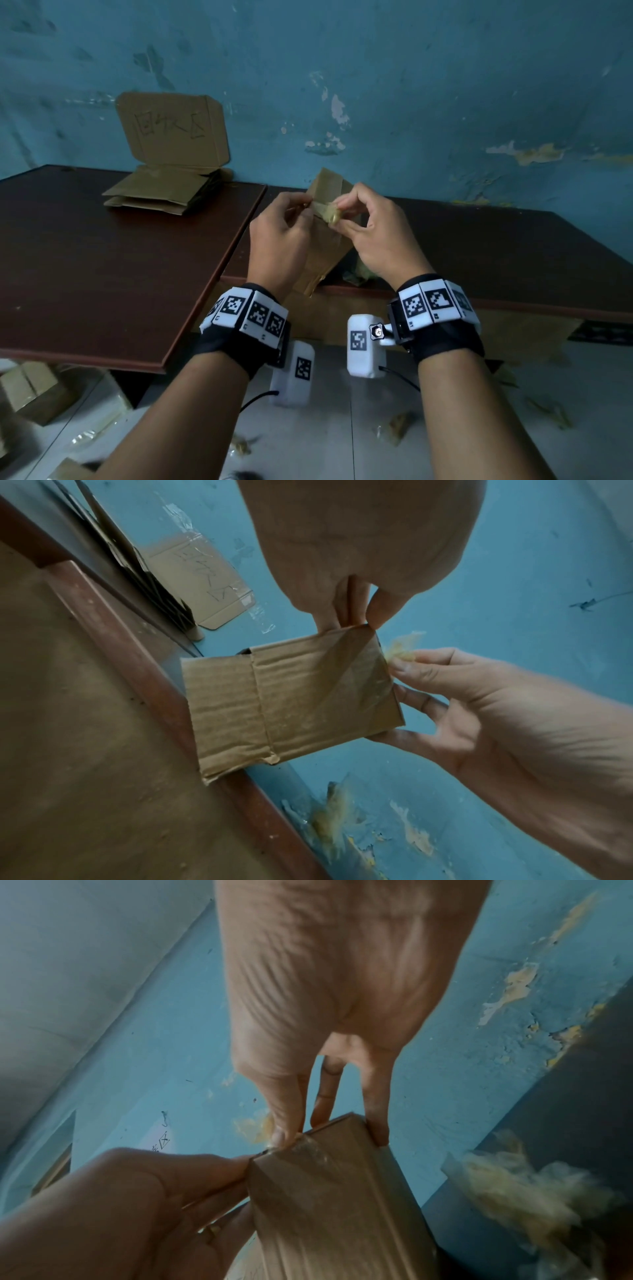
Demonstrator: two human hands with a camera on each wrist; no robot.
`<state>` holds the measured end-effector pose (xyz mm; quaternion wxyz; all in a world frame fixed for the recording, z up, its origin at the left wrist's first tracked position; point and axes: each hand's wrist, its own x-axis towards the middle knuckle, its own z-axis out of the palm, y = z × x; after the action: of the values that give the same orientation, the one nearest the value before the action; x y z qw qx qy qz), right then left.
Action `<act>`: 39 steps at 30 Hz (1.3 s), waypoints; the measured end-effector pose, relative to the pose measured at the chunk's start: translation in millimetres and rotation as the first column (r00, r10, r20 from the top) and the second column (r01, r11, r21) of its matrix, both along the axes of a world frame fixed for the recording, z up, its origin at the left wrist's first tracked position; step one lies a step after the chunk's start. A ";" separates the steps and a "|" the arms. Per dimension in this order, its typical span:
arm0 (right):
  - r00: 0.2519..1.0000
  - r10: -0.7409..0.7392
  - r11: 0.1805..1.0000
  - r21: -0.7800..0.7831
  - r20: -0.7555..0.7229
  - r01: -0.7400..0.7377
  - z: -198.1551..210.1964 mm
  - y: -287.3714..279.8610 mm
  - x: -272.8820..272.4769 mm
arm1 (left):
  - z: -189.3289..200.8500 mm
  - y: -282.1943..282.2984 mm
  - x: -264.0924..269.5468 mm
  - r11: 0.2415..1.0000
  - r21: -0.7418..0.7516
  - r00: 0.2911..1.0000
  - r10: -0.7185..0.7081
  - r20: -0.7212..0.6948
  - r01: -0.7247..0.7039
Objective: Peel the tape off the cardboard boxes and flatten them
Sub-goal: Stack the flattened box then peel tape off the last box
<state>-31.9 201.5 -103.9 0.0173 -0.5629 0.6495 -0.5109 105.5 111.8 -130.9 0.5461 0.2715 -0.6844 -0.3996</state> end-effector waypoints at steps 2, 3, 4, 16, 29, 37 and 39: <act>1.000 0.000 1.000 -0.006 0.007 0.000 0.3 0.3 0.8 | 0.1 -1.6 1.6 1.000 0.029 1.000 -0.012 -0.011 0.012; 1.000 -0.001 1.000 -0.005 0.011 0.001 0.7 0.6 0.9 | 0.3 -2.5 2.2 0.999 0.036 1.000 -0.017 -0.014 0.018; 1.000 -0.003 1.000 -0.003 0.013 0.003 0.9 0.8 1.4 | 0.3 -3.2 2.3 0.999 0.041 1.000 -0.020 -0.015 0.021; 0.989 -0.121 0.992 -0.024 0.085 0.123 2.7 -6.2 16.9 | -3.2 -6.0 6.2 1.000 0.025 1.000 0.016 -0.010 -0.016; 0.995 -0.091 0.994 -0.050 0.048 0.094 0.6 -9.9 12.7 | -2.8 -2.0 2.4 1.000 -0.025 1.000 -0.012 0.012 0.013; 0.992 -0.114 0.992 -0.039 0.048 0.116 2.3 -6.4 13.9 | -4.2 -1.0 0.0 0.995 -0.097 0.998 0.018 0.055 -0.013; 0.994 -0.096 0.994 -0.040 0.050 0.098 3.0 -3.6 13.7 | -4.3 -1.9 0.2 0.995 -0.094 0.998 0.021 0.056 -0.015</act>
<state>-18.2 197.9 -100.9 -0.0038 -0.5184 0.6644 -0.5383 105.7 109.8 -135.2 0.5420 0.2632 -0.7151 -0.3545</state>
